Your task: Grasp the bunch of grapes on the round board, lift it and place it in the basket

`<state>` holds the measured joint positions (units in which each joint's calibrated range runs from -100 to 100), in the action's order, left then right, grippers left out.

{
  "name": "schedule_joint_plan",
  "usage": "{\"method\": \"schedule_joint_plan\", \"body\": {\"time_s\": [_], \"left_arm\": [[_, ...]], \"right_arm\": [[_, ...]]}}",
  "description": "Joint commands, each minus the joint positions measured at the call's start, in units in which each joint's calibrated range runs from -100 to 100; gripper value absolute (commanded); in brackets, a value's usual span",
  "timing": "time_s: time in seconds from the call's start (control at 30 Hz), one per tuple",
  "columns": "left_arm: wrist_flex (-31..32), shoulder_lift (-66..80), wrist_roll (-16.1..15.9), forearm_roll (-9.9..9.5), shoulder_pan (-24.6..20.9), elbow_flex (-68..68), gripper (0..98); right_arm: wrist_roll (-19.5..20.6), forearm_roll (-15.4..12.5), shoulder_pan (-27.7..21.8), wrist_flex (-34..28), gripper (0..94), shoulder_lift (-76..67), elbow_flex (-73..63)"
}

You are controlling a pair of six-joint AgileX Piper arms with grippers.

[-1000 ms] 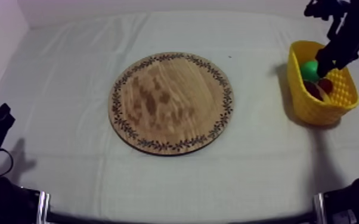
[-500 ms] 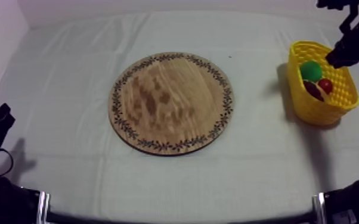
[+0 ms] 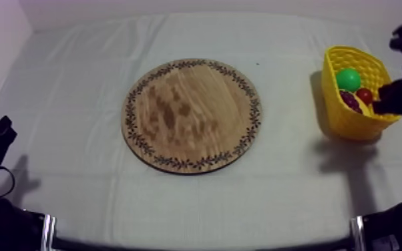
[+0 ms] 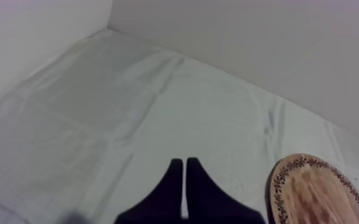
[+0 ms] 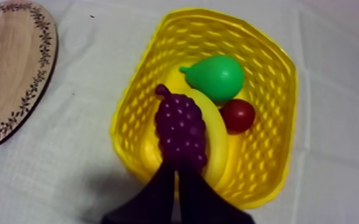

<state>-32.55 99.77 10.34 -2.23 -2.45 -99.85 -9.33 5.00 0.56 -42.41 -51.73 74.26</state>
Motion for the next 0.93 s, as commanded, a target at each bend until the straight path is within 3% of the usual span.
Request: {"method": "schedule_joint_plan", "body": {"time_s": [0.0, 0.27, 0.3, 0.43, 0.53, 0.67, 0.8, 0.9], "left_arm": [[0.0, 0.0, 0.0, -0.04, 0.0, 0.0, 0.0], [0.0, 0.0, 0.0, -0.04, 0.0, 0.0, 0.0], [0.0, 0.0, 0.0, -0.04, 0.0, 0.0, 0.0], [0.0, 0.0, 0.0, -0.04, 0.0, 0.0, 0.0], [0.0, 0.0, 0.0, -0.04, 0.0, 0.0, 0.0], [0.0, 0.0, 0.0, -0.04, 0.0, 0.0, 0.0], [0.0, 0.0, 0.0, -0.04, 0.0, 0.0, 0.0], [0.0, 0.0, 0.0, -0.04, 0.0, 0.0, 0.0]], "right_arm": [[-2.8, -4.5, 0.0, 4.5, 0.4, -8.5, 8.0], [-6.4, -14.9, 1.2, 6.9, 0.3, -22.0, 18.5], [-5.7, -15.2, 1.4, 6.4, 0.3, -23.7, 19.6], [1.7, -11.6, 3.5, 4.1, 0.4, -29.4, 22.3], [3.3, -9.8, 4.2, 3.2, 0.5, -33.1, 22.9], [0.7, -7.5, 4.3, 3.1, 0.5, -37.8, 23.5], [-3.5, -6.9, 6.3, 3.9, 0.5, -42.2, 24.3], [-3.8, -6.8, 7.2, 4.1, 0.5, -43.4, 24.9]]}}
